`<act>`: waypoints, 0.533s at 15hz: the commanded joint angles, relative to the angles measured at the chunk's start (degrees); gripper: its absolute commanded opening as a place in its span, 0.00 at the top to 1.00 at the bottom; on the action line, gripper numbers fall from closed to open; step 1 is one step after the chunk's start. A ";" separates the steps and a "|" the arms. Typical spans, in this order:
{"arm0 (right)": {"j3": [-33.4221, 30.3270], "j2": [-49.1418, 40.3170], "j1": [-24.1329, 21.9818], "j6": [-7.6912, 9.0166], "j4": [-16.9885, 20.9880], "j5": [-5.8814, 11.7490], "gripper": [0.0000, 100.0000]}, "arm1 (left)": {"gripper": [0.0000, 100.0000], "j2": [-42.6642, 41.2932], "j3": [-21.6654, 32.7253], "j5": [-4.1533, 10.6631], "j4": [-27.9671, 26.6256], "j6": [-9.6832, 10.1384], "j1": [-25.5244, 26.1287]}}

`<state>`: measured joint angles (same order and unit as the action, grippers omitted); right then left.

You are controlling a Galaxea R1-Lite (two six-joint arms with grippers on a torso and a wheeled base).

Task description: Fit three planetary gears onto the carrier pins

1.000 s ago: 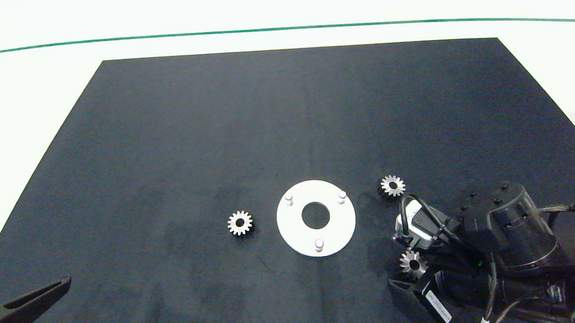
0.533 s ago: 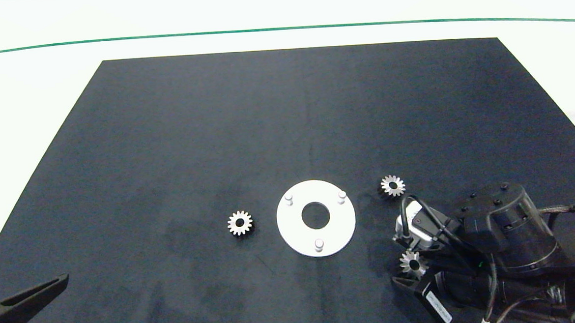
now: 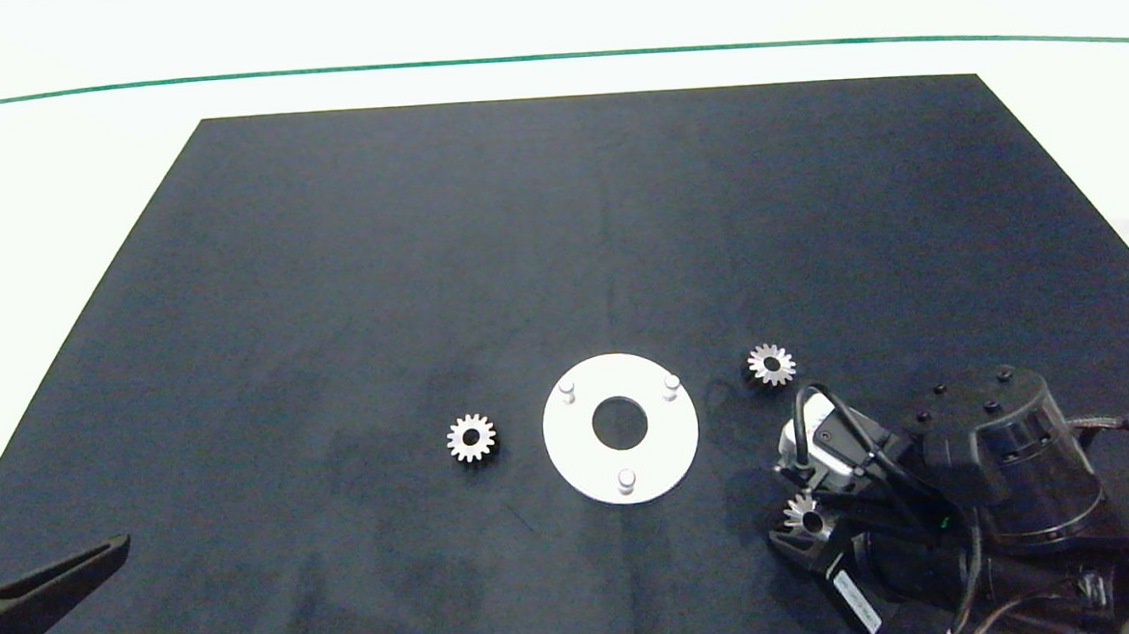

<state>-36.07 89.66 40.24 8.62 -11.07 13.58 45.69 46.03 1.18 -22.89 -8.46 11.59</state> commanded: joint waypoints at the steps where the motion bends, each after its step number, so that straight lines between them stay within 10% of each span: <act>1: 0.21 0.34 0.01 0.08 0.08 0.13 0.67 | 0.00 -0.08 0.02 0.05 -0.13 -0.07 0.01; 8: 0.30 0.25 0.19 0.08 0.08 0.13 0.81 | 0.00 -0.25 0.02 0.05 -0.13 -0.07 0.10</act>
<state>-35.80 89.80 40.40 8.66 -11.00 13.64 45.51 46.12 1.21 -22.89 -8.46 11.61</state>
